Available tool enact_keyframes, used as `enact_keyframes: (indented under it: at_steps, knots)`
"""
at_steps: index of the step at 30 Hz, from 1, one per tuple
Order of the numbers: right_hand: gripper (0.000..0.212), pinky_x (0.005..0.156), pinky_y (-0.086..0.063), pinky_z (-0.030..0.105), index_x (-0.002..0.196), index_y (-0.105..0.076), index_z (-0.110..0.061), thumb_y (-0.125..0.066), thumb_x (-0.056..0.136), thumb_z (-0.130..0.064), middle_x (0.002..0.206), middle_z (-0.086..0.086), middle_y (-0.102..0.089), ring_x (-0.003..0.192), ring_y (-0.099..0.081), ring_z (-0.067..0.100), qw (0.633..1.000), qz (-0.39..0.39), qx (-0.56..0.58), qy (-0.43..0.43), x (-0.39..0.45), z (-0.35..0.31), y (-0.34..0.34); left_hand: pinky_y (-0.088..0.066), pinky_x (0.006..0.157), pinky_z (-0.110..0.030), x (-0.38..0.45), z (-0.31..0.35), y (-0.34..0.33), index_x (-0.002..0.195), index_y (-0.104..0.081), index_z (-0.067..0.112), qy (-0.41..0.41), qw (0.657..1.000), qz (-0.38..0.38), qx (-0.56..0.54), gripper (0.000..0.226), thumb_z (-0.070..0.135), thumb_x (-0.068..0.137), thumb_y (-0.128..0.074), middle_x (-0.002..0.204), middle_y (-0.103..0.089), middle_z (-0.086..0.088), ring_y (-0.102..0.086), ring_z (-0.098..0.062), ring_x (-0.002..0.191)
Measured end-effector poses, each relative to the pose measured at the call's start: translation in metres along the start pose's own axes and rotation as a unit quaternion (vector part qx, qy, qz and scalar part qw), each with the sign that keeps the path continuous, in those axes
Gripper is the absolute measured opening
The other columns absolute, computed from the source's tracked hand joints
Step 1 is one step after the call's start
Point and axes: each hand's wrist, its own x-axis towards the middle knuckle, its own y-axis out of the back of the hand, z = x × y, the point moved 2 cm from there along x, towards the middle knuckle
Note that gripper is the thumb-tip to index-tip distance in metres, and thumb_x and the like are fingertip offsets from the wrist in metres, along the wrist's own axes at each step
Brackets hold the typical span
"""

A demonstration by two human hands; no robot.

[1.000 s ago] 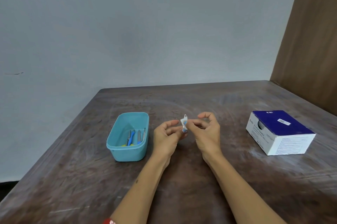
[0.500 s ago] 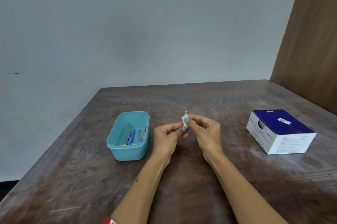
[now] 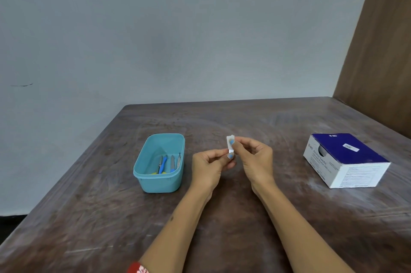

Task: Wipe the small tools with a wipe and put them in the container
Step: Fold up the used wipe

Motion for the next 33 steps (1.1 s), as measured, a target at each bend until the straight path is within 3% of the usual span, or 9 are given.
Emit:
enact_keyframes:
  at_steps: [5, 10, 17, 22, 27, 33]
  knots:
    - [0.013, 0.059, -0.048, 0.014, 0.074, -0.073, -0.016, -0.074, 0.076, -0.004, 0.066, -0.002, -0.071, 0.061, -0.061, 0.003, 0.999, -0.021, -0.025, -0.017, 0.0001, 0.0062, -0.0021, -0.058, 0.071, -0.023, 0.0023, 0.0007, 0.0039, 0.096, -0.07, -0.001, -0.016, 1.0, 0.027, -0.002, 0.017, -0.004, 0.08, -0.066, 0.091, -0.072, -0.015, -0.071, -0.024, 0.085]
    - [0.007, 0.064, -0.051, 0.015, 0.088, -0.072, -0.011, -0.071, 0.082, -0.01, 0.077, 0.0, -0.071, 0.068, -0.064, 0.004, 0.999, -0.01, -0.044, 0.0, 0.0023, 0.0062, 0.0011, -0.058, 0.071, -0.022, -0.0002, -0.0018, 0.0008, 0.098, -0.069, -0.002, 0.011, 1.0, 0.005, 0.021, 0.018, -0.002, 0.08, -0.066, 0.093, -0.072, -0.015, -0.071, -0.021, 0.082]
    - [0.015, 0.058, -0.048, 0.014, 0.07, -0.071, -0.02, -0.073, 0.076, -0.006, 0.062, -0.003, -0.069, 0.055, -0.06, 0.0, 0.998, -0.024, -0.064, -0.011, -0.0018, 0.004, 0.0001, -0.058, 0.072, -0.021, -0.0002, -0.001, 0.002, 0.101, -0.068, -0.006, -0.006, 0.999, 0.036, 0.011, 0.021, -0.004, 0.08, -0.065, 0.093, -0.071, -0.015, -0.07, -0.024, 0.087]
    - [0.007, 0.058, -0.049, 0.013, 0.083, -0.073, -0.015, -0.071, 0.081, -0.009, 0.07, -0.002, -0.07, 0.06, -0.063, -0.003, 0.998, -0.022, -0.058, 0.007, -0.0001, 0.0001, -0.001, -0.058, 0.073, -0.024, 0.0004, -0.0027, 0.0012, 0.095, -0.07, 0.0, 0.008, 1.0, 0.026, 0.009, 0.016, -0.003, 0.08, -0.066, 0.091, -0.072, -0.015, -0.071, -0.024, 0.085]
    - [0.008, 0.066, -0.052, 0.021, 0.077, -0.074, -0.019, -0.073, 0.076, -0.011, 0.072, 0.002, -0.073, 0.066, -0.064, 0.007, 0.996, -0.023, -0.08, -0.009, 0.0011, 0.0047, 0.0011, -0.058, 0.07, -0.02, -0.0011, -0.0007, 0.0004, 0.099, -0.068, -0.006, -0.003, 0.999, 0.038, -0.002, 0.02, -0.006, 0.08, -0.065, 0.092, -0.071, -0.016, -0.07, -0.024, 0.085]
    - [0.005, 0.059, -0.046, 0.009, 0.085, -0.071, -0.014, -0.07, 0.082, -0.01, 0.071, -0.006, -0.068, 0.059, -0.059, -0.008, 0.997, -0.012, -0.069, 0.02, 0.0006, -0.0002, 0.0011, -0.058, 0.07, -0.022, -0.0012, -0.0015, 0.0001, 0.087, -0.071, 0.005, 0.016, 0.999, 0.027, 0.011, 0.013, -0.005, 0.079, -0.067, 0.089, -0.072, -0.014, -0.071, -0.022, 0.081]
